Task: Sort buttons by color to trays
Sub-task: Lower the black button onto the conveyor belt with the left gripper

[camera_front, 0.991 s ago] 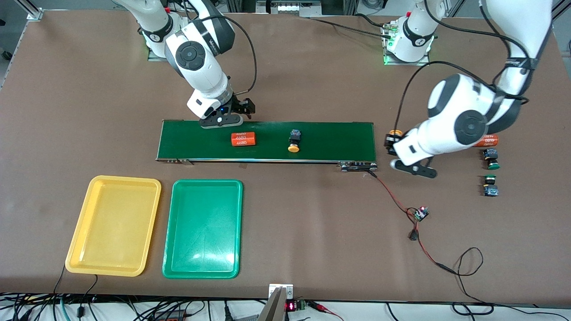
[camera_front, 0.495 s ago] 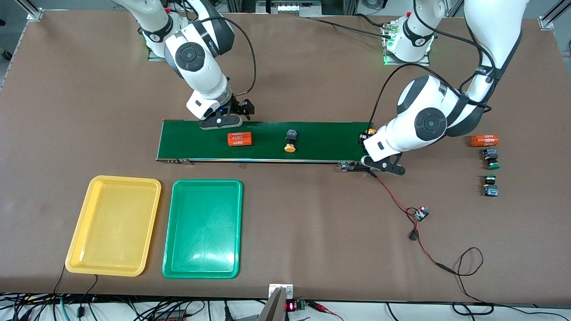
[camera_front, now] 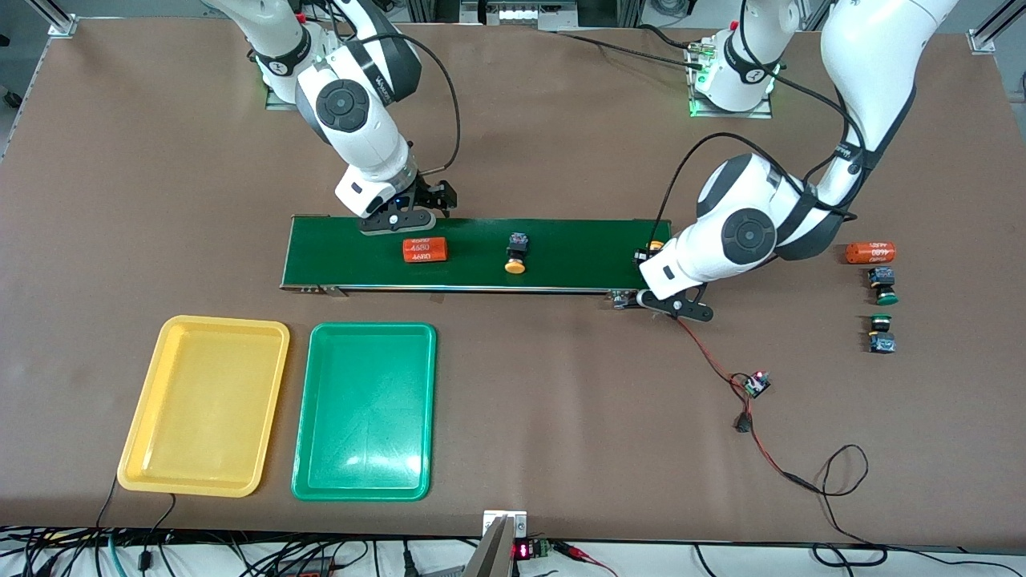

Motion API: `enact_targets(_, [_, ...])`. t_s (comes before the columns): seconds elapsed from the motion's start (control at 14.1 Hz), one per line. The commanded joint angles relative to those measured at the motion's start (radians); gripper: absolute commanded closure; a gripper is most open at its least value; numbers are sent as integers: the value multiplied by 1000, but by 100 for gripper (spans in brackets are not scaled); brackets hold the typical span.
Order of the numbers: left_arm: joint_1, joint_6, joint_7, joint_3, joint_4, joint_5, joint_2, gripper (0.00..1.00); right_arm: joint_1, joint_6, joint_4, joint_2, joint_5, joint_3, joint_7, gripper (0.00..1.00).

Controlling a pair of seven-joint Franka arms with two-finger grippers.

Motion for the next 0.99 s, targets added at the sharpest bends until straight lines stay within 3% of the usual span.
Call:
enact_targets(0.0, [-8, 5, -39, 2, 7, 36, 16, 100, 5, -17, 28, 14, -24, -2, 35, 0])
enact_targets(0.21, [-6, 11, -39, 4, 7, 37, 27, 98, 6, -16, 28, 16, -24, -2, 35, 0])
enact_targets(0.35, [-5, 13, -40, 4, 8, 36, 34, 86, 9, -16, 28, 16, -24, 0, 58, 0])
enact_targets(0.42, [-3, 13, -42, 10, 10, 36, 40, 65, 12, -16, 29, 16, -24, -2, 59, 0])
enact_targets(0.5, [-4, 11, -40, 19, 14, 36, 39, 9, 14, -16, 31, 14, -24, 0, 59, 0])
enact_targets(0.57, [3, 5, -37, 18, 17, 37, 34, 0, 15, -16, 31, 14, -24, 0, 61, 0])
enact_targets(0.78, [5, -78, -45, 5, 55, 36, -24, 0, 15, -16, 40, 16, -24, 0, 59, 0])
enact_targets(0.92, [3, -203, -91, -8, 141, 33, -32, 0, 14, -16, 43, 16, -21, -2, 61, 0])
